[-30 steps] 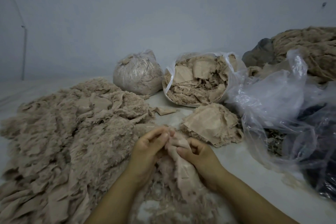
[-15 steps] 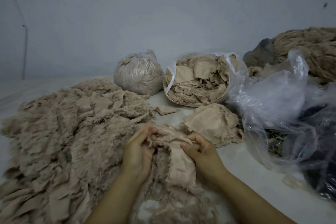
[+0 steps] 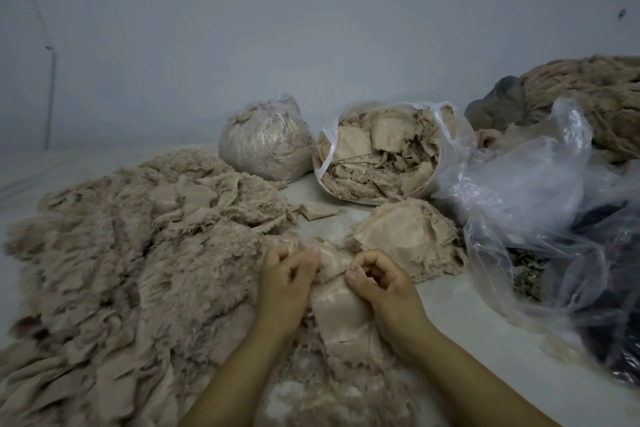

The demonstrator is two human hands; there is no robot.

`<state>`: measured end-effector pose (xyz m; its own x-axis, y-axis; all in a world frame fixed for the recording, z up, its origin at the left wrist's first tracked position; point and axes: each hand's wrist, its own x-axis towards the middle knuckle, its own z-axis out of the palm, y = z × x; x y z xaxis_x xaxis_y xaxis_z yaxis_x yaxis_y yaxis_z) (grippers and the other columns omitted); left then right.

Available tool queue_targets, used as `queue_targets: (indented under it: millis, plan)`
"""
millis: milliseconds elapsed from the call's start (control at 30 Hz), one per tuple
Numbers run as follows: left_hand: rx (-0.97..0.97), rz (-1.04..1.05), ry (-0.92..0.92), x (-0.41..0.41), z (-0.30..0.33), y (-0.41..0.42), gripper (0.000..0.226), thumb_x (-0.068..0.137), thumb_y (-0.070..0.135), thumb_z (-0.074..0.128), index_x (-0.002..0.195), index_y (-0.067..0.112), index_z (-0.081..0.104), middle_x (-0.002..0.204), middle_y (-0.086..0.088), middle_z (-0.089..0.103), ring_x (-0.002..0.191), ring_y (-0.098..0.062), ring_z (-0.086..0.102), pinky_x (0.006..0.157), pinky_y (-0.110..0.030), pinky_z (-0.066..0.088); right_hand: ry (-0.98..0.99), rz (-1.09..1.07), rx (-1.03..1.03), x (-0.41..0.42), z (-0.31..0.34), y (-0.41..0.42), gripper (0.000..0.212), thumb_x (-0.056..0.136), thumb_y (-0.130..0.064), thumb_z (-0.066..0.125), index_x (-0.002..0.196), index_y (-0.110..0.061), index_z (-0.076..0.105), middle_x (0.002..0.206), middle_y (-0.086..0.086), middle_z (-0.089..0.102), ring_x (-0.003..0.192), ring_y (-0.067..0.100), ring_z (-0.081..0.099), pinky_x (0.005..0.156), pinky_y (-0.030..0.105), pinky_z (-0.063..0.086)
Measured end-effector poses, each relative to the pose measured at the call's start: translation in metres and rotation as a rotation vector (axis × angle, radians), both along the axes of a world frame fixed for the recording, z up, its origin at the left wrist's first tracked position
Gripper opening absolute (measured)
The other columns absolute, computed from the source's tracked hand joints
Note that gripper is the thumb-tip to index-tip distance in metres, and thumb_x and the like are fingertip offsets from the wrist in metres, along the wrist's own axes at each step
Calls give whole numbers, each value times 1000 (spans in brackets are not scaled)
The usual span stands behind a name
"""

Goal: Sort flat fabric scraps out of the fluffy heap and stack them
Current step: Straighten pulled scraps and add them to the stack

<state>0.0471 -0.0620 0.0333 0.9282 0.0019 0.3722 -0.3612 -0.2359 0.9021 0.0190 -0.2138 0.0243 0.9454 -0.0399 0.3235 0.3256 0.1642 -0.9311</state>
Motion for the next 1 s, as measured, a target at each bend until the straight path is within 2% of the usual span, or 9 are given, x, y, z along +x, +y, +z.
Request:
queue_targets:
  millis: [67,200,367,533,600,700,800,900,1000]
  plan:
    - [194,-59,-59,-3,-1,-1,13,85,31,66,73,28,68,103,10,47,94,10,48,77,-5,39,25,44,76,0,1,-2,7,77,-14,70,76,-19,65,72,-2,59,69,11,54,62,19,47]
    - [115,-88,-96,-2,-3,-1,28,88,14,63,63,26,61,85,5,54,82,-5,52,76,-24,39,121,119,87,-3,0,-3,14,78,-22,75,80,-13,65,73,9,52,69,21,49,63,29,43]
    - [293,113,-245,2,-8,1,23,88,29,61,73,15,71,103,8,47,103,-6,34,88,-3,25,56,136,-218,-6,1,2,28,83,-31,66,57,-24,59,60,-8,48,59,7,43,57,19,39]
    - [-84,217,-63,6,6,12,31,97,20,48,67,26,55,94,1,51,91,-15,49,90,-33,41,145,139,96,-8,9,-1,19,78,-24,62,64,-11,63,64,6,57,59,17,53,54,21,46]
    - [-163,163,-78,3,9,18,29,98,32,44,76,24,61,92,4,57,83,-8,55,83,-25,47,180,191,195,-8,10,-6,23,82,-19,59,61,-14,69,61,3,64,56,13,60,51,21,49]
    - [-79,-167,-8,-6,8,9,29,89,53,47,95,29,62,89,13,66,78,0,62,66,-13,48,156,252,165,-8,11,-6,16,84,-13,65,70,-16,71,70,5,67,65,15,64,58,23,51]
    - [53,-279,-20,-10,3,-2,12,90,34,59,81,26,60,64,14,60,60,-2,54,57,-20,44,140,242,42,-9,11,-2,16,81,-19,66,83,-4,65,82,16,61,77,24,59,70,32,50]
    - [-91,-337,-30,-8,2,-2,16,88,27,54,77,16,56,54,11,53,49,2,45,48,-14,38,140,171,-185,-9,7,2,37,81,-30,73,78,4,58,74,13,50,68,22,46,63,32,40]
    - [-308,-141,29,-1,5,3,18,95,19,48,79,13,53,49,9,52,45,0,44,45,-16,38,196,77,23,-9,10,2,50,78,-32,65,89,16,59,80,19,61,71,27,55,63,30,48]
